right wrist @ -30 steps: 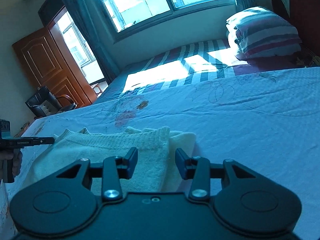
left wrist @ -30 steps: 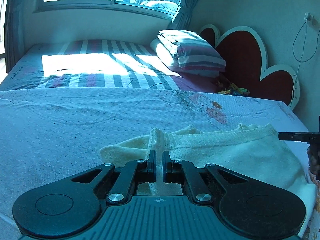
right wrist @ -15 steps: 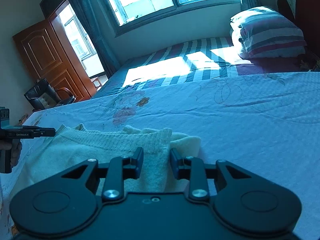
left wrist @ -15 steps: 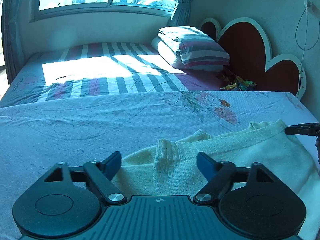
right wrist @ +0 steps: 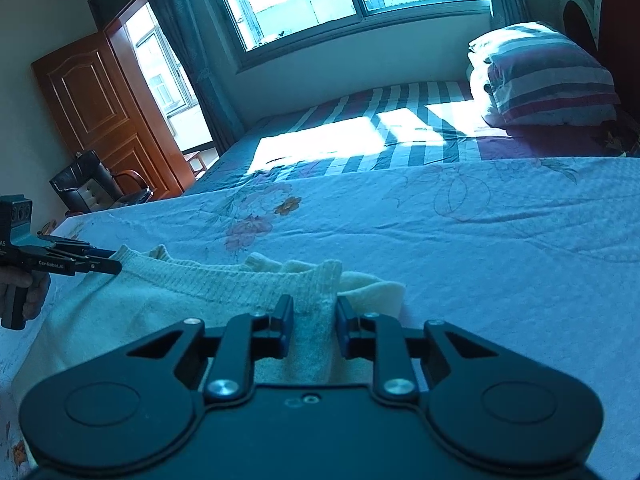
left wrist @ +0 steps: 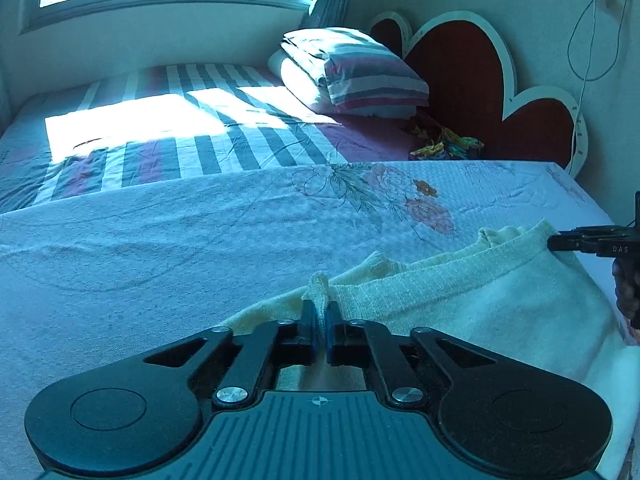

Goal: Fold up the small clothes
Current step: 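Grasp the folded edge with both tools and fold it over again, then open both tools and lift them off the folded cream sweater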

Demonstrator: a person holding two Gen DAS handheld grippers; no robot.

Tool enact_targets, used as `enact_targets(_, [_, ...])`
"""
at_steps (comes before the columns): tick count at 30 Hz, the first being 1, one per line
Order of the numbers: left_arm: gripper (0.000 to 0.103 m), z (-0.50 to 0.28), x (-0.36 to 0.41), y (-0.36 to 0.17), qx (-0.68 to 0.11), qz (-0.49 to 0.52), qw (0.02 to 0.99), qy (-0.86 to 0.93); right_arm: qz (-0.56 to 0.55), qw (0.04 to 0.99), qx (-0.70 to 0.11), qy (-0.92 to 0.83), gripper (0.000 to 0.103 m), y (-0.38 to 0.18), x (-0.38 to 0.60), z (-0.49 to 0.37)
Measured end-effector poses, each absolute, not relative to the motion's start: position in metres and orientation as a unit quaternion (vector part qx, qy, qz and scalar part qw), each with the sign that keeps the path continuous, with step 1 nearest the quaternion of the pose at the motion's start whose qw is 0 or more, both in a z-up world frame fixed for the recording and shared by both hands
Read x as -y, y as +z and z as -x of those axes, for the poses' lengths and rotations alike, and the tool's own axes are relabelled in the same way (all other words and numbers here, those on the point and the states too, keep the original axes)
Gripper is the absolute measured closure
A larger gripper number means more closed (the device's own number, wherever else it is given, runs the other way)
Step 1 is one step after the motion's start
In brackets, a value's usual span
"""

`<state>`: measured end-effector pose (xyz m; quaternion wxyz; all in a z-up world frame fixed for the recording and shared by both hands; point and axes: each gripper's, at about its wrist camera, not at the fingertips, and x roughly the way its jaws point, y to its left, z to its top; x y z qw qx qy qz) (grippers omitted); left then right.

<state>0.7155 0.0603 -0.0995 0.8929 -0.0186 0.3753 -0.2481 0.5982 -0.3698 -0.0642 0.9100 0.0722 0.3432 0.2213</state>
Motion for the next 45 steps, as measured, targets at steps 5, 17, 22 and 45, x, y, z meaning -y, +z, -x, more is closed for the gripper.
enact_targets(5, [0.1, -0.696, -0.072, -0.089, -0.319, 0.046, 0.911, -0.257, -0.042, 0.918, -0.321, 0.23, 0.098, -0.054, 0.362, -0.593])
enact_targets(17, [0.1, -0.723, -0.068, -0.114, -0.361, 0.026, 0.908, -0.21, -0.064, 0.923, -0.315, 0.212, 0.098, -0.057, 0.358, -0.621])
enact_targets(22, [0.024, -0.693, -0.075, -0.099, -0.33, 0.029, 0.931, -0.151, -0.037, 0.926, -0.34, 0.162, 0.061, -0.065, 0.352, -0.612])
enact_targets(45, [0.017, -0.457, 0.07, -0.11, -0.319, -0.078, 0.94, -0.094, 0.001, 0.922, -0.352, 0.16, 0.086, -0.075, 0.21, -0.417])
